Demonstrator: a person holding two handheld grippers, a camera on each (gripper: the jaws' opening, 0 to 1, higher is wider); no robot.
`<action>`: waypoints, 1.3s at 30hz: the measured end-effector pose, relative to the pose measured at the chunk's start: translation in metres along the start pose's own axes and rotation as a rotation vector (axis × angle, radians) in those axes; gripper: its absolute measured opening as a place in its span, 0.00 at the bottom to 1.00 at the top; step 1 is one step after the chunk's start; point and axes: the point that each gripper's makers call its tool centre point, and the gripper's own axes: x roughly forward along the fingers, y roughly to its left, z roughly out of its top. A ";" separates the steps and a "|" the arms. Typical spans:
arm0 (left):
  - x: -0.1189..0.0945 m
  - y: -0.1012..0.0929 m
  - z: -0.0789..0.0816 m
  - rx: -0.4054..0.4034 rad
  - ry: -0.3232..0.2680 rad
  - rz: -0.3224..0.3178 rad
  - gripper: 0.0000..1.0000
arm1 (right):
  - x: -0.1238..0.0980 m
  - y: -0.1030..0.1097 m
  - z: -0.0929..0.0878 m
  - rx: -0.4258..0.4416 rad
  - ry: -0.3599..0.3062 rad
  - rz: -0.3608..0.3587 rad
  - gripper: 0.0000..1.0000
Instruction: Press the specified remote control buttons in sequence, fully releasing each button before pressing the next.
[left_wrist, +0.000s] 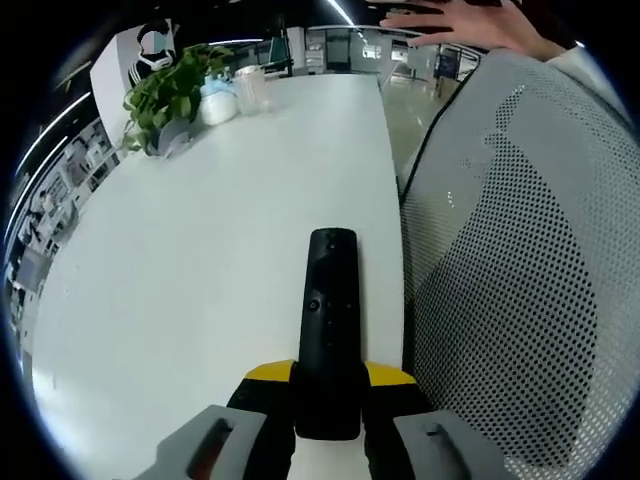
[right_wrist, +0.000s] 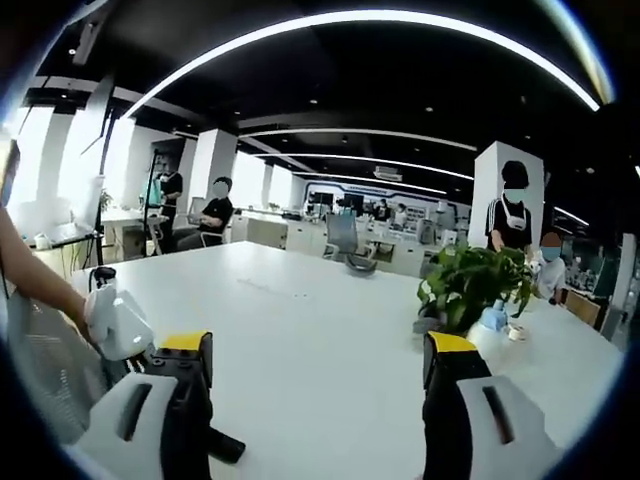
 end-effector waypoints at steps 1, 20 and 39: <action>0.000 0.002 0.000 0.013 0.001 0.004 0.24 | 0.000 0.000 -0.002 -0.001 0.014 0.001 0.88; -0.001 0.054 -0.003 0.046 0.031 0.032 0.24 | 0.001 -0.001 -0.013 -0.035 0.075 -0.010 0.81; 0.007 0.113 0.006 0.084 0.135 0.090 0.24 | 0.000 -0.003 -0.013 -0.026 0.087 -0.024 0.76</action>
